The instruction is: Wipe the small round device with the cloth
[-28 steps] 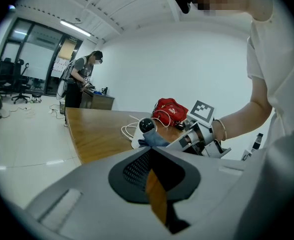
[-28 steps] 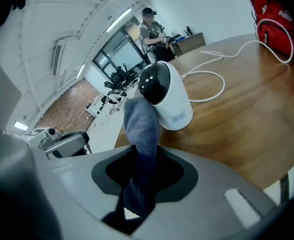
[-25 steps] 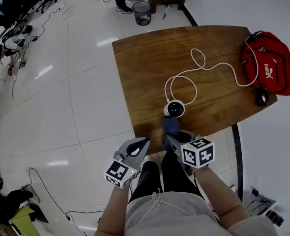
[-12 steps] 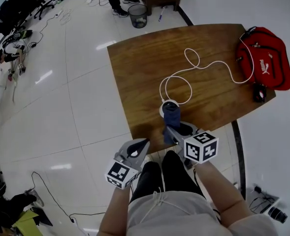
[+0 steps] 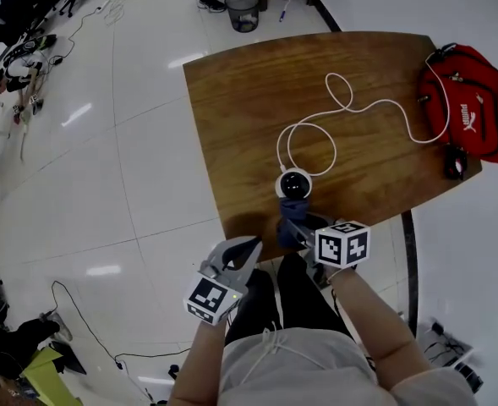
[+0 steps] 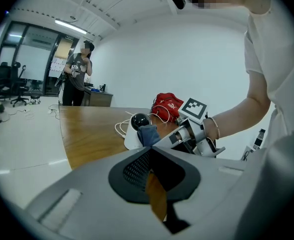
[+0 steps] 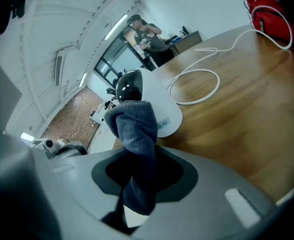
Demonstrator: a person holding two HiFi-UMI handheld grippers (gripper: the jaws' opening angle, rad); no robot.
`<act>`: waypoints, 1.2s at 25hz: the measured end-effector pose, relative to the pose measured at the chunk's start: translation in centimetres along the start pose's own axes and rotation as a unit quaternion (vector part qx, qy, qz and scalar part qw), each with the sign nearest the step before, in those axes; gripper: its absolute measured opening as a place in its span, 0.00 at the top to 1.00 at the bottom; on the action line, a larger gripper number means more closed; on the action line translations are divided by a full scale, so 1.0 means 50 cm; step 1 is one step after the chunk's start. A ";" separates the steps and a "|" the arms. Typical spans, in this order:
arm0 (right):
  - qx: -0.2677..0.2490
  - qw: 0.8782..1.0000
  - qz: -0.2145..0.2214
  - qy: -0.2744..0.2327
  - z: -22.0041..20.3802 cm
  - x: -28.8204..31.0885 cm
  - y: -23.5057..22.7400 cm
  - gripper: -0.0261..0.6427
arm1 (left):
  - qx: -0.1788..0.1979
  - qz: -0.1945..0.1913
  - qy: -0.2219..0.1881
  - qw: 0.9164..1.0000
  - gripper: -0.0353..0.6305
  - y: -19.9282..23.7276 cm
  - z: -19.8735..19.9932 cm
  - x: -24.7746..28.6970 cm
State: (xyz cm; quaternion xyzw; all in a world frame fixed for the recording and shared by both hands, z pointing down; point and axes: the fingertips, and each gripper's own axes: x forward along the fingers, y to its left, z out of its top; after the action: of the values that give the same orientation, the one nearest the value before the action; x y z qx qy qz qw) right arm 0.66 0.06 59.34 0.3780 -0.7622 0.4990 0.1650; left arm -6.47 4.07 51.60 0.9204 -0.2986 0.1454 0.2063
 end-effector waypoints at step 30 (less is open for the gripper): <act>-0.316 0.948 0.009 -0.038 0.273 -0.036 0.141 0.80 | 0.001 0.037 -0.037 0.999 0.94 0.018 0.088 0.053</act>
State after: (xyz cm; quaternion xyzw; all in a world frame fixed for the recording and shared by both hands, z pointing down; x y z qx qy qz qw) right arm -1.65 -9.75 47.65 0.3179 -0.8902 0.2189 0.2422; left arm -4.31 0.06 49.06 0.9136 -0.3397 0.1193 0.1891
